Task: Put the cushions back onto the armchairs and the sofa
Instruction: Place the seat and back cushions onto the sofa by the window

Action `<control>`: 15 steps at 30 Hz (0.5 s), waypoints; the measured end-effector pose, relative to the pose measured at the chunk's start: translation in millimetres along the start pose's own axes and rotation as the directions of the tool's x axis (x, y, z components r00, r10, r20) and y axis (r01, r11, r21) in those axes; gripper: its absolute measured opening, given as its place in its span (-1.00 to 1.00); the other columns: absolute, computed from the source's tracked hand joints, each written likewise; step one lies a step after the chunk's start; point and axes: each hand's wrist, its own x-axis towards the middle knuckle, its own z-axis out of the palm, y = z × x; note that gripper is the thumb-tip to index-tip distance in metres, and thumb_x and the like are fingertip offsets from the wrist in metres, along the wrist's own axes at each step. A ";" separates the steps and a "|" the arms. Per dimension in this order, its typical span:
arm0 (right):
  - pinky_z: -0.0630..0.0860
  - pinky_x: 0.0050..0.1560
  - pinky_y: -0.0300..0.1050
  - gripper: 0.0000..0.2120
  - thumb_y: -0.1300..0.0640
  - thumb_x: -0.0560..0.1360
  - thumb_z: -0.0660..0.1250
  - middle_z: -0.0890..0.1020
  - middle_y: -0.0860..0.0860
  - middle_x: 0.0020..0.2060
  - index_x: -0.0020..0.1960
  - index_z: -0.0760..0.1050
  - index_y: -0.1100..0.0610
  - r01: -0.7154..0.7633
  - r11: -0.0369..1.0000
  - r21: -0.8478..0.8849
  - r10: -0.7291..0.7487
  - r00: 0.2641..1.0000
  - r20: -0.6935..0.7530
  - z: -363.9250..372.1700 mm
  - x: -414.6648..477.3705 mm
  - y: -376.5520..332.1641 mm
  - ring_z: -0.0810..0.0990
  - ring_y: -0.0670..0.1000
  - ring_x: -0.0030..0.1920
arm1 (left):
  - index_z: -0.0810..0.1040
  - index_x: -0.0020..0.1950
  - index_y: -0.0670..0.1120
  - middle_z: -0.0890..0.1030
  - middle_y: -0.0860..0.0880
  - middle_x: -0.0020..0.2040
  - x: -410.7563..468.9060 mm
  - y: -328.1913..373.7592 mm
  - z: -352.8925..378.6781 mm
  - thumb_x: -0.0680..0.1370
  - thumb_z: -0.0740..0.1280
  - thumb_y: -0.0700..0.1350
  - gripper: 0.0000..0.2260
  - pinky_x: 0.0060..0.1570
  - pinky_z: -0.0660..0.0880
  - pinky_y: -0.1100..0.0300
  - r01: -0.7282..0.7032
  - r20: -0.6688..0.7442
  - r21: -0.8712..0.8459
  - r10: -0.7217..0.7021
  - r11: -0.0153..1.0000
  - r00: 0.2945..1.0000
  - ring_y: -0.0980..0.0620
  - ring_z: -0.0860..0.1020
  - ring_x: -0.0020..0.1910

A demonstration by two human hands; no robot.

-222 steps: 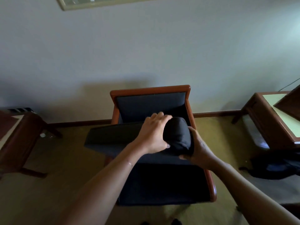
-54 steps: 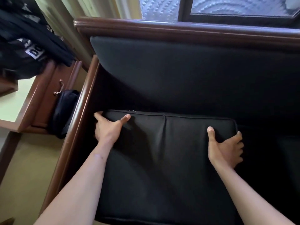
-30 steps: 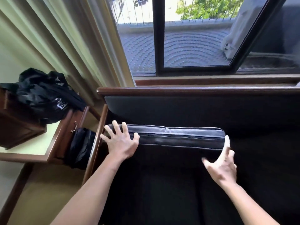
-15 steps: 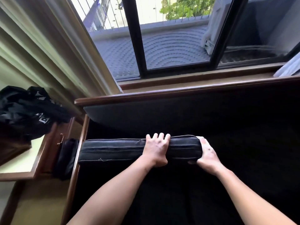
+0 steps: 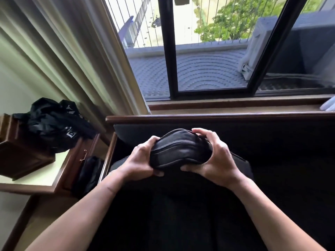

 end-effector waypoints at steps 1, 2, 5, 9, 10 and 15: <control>0.43 0.34 -0.22 -0.01 -0.10 0.07 0.75 0.52 -0.25 0.22 0.42 0.42 -0.06 0.048 0.998 -0.027 -0.048 0.999 0.006 9.8 5.9 -16.1 0.53 -0.12 0.27 | 0.42 0.25 0.13 0.70 0.11 0.07 -7.1 -9.3 -6.5 0.08 0.75 -0.06 -0.17 0.12 0.62 0.07 0.016 -0.020 -0.065 -0.017 0.998 1.000 0.10 0.68 0.08; 0.40 0.35 -0.24 -0.01 -0.12 0.09 0.74 0.49 -0.30 0.21 0.44 0.41 -0.03 0.089 0.994 -0.066 -0.087 0.996 0.027 21.4 11.2 -30.1 0.51 -0.12 0.28 | 0.42 0.25 0.12 0.70 0.08 0.07 -13.8 -20.5 -10.0 0.09 0.75 -0.10 -0.17 0.12 0.63 0.07 0.028 -0.034 -0.127 -0.033 0.992 0.999 0.07 0.69 0.09; 0.34 0.43 -0.09 0.01 -0.24 0.19 0.63 0.51 -0.16 0.28 0.52 0.32 0.04 0.183 0.941 -0.284 -0.138 0.975 0.171 69.3 18.1 -54.5 0.43 -0.04 0.33 | 0.43 0.28 0.08 0.69 0.02 0.10 -35.2 -62.4 -5.1 0.11 0.72 -0.20 -0.18 0.16 0.62 0.08 0.076 -0.064 -0.216 -0.092 0.974 0.994 0.08 0.67 0.11; 0.27 0.47 0.07 0.07 -0.48 0.27 0.40 0.44 -0.02 0.38 0.57 0.20 0.10 0.304 0.786 -0.538 -0.148 0.938 0.314 128.4 8.7 -43.7 0.39 0.06 0.38 | 0.42 0.31 0.16 0.67 0.09 0.14 -66.5 -116.0 10.4 0.12 0.72 -0.21 -0.13 0.17 0.60 0.14 0.163 -0.090 -0.221 -0.187 0.962 0.978 0.09 0.65 0.14; 0.25 0.48 0.07 0.11 -0.53 0.26 0.35 0.43 -0.02 0.38 0.59 0.17 0.10 0.310 0.752 -0.582 -0.136 0.937 0.323 134.9 6.4 -40.2 0.38 0.07 0.38 | 0.42 0.31 0.20 0.66 0.12 0.15 -74.7 -126.8 8.8 0.12 0.71 -0.19 -0.13 0.16 0.59 0.17 0.170 -0.104 -0.230 -0.198 0.958 0.975 0.08 0.65 0.15; 0.19 0.50 0.11 0.23 -0.60 0.10 0.33 0.42 -0.02 0.37 0.58 0.14 0.02 0.221 0.640 -0.736 -0.010 0.960 0.280 111.7 -6.8 -7.7 0.40 0.09 0.37 | 0.32 0.50 0.17 0.56 0.11 0.31 -103.0 -143.6 -29.8 0.08 0.60 -0.21 0.03 0.35 0.47 0.20 0.172 -0.215 -0.232 -0.223 0.957 0.951 0.11 0.54 0.31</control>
